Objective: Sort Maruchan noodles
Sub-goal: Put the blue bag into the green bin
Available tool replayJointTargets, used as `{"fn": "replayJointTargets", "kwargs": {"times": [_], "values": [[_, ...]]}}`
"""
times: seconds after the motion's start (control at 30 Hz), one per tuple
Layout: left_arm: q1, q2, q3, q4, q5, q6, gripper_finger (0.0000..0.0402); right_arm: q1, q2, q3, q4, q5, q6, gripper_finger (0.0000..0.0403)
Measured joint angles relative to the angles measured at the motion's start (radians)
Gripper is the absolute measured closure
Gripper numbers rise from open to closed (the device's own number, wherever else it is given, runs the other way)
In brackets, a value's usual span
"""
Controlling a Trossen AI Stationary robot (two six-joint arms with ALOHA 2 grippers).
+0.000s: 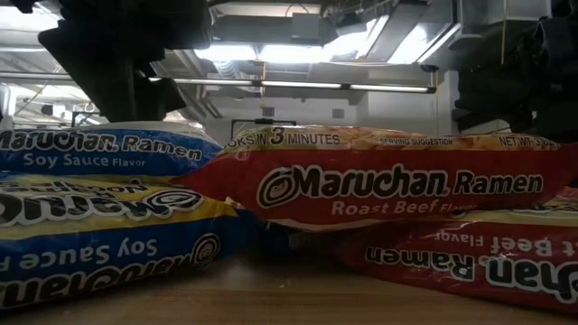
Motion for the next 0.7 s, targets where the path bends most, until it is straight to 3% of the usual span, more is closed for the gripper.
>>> {"fn": "replayJointTargets", "kwargs": {"times": [0.27, 0.57, 0.7], "values": [[0.0, 0.0, 0.0, 0.012, 0.04, -0.062, 0.0202, 0.0, 0.0, 0.0, 0.0, 0.002, 0.0, 0.021], [-0.047, -0.023, 0.0, 0.114, -0.167, -0.072, 0.0202, 0.0, 0.0, 0.0, 0.0, 0.003, 0.0, 0.021], [-0.121, -0.069, 0.0, 0.206, -0.351, -0.053, 0.0202, 0.0, 0.0, 0.0, 0.0, 0.004, -0.003, 0.021]]}}
